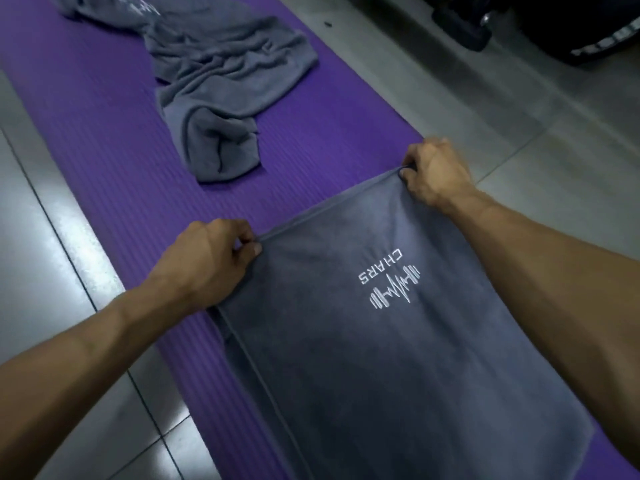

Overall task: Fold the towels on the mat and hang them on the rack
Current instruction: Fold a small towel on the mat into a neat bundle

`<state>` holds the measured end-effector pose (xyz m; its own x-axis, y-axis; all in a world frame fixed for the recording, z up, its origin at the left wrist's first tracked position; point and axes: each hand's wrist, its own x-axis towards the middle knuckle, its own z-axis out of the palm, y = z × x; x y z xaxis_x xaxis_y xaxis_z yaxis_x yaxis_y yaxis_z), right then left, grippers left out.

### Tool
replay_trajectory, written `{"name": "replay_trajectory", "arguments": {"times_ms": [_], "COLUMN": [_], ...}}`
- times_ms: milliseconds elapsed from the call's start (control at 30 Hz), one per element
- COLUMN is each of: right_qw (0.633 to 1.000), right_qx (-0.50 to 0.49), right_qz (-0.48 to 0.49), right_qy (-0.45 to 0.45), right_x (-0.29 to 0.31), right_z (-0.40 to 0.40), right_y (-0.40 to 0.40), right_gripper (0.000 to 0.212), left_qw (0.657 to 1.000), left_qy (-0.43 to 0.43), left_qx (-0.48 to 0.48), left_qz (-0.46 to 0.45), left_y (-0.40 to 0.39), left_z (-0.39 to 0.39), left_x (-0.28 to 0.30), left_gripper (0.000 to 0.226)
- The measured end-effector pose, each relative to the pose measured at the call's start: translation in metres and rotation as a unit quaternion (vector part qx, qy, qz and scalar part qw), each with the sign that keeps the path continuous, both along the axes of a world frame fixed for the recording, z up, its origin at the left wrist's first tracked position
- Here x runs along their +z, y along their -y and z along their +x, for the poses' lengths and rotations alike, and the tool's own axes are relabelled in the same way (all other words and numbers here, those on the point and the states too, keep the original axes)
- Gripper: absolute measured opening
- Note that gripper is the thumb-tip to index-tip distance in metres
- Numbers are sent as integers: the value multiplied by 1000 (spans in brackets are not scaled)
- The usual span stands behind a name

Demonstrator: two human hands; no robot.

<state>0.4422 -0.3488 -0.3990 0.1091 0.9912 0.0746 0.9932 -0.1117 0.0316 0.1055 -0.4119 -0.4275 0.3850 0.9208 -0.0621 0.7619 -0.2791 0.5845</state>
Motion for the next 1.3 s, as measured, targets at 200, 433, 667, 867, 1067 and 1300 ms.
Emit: {"name": "replay_trajectory", "arguments": {"times_ms": [200,433,667,867,1067,1300], "right_qw": [996,993,981,976,993,987], "right_qx": [-31,87,139,-60,69,25], "right_qz": [-79,54,-132,-210,-43,-152], "right_qy": [39,-60,-17,28,-88,-35], "right_x": [-23,-47,-65,-45,-43,-64], "right_z": [-18,-70,-32,24,-38,25], "right_y": [-19,41,47,3,105,164], "right_gripper": [32,38,65,71,60,70], "left_qw": [990,975,970,963,962,959], "left_qy": [-137,-99,-176,-210,-166,-164], "left_qx": [25,-139,-157,-166,-177,-201], "left_qz": [-10,145,60,41,127,114], "left_y": [-18,1,6,5,25,63], "left_z": [-12,38,44,48,83,132], "left_x": [-11,-21,-43,-36,-26,-51], "left_gripper": [20,44,84,96,72,75]}}
